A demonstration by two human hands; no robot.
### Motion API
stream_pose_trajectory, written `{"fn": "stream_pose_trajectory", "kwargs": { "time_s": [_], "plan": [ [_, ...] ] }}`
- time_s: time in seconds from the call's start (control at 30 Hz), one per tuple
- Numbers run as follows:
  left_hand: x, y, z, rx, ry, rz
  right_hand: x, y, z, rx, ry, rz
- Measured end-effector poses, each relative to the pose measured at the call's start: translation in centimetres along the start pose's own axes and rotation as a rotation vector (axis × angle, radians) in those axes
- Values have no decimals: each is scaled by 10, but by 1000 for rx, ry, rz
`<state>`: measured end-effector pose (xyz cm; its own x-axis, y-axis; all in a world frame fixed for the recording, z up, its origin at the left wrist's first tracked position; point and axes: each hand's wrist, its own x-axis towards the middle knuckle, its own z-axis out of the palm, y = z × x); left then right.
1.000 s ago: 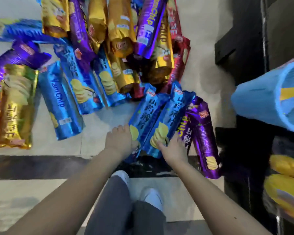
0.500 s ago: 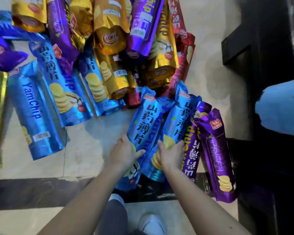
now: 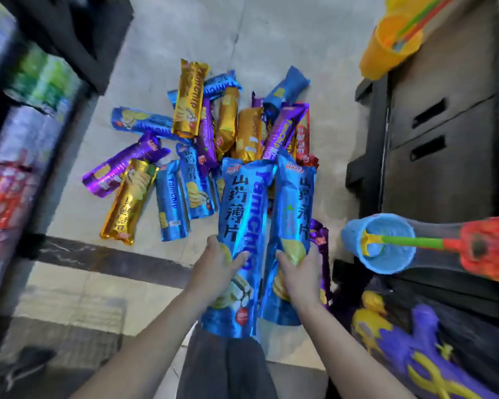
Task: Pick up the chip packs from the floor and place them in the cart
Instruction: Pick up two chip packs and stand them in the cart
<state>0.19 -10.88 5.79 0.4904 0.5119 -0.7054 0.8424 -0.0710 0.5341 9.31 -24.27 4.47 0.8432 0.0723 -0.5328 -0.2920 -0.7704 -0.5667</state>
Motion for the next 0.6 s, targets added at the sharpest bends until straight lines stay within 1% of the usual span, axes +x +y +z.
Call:
{"fn": "stream_pose_trajectory", "kwargs": {
  "time_s": [0.13, 0.3, 0.4, 0.6],
  "plan": [
    [-85, 50, -71, -42, 158, -19, -68, -84, -56, -7, -31, -174],
    [-172, 77, -145, -269, 310, 38, -140, -170, -102, -27, -100, -413],
    [-222, 79, -180, -362, 456, 114, -182, -209, -116, -29, -175, -513],
    [-302, 42, -233, -408, 660, 38, -265, -253, -98, -39, -306, -725]
  ]
}}
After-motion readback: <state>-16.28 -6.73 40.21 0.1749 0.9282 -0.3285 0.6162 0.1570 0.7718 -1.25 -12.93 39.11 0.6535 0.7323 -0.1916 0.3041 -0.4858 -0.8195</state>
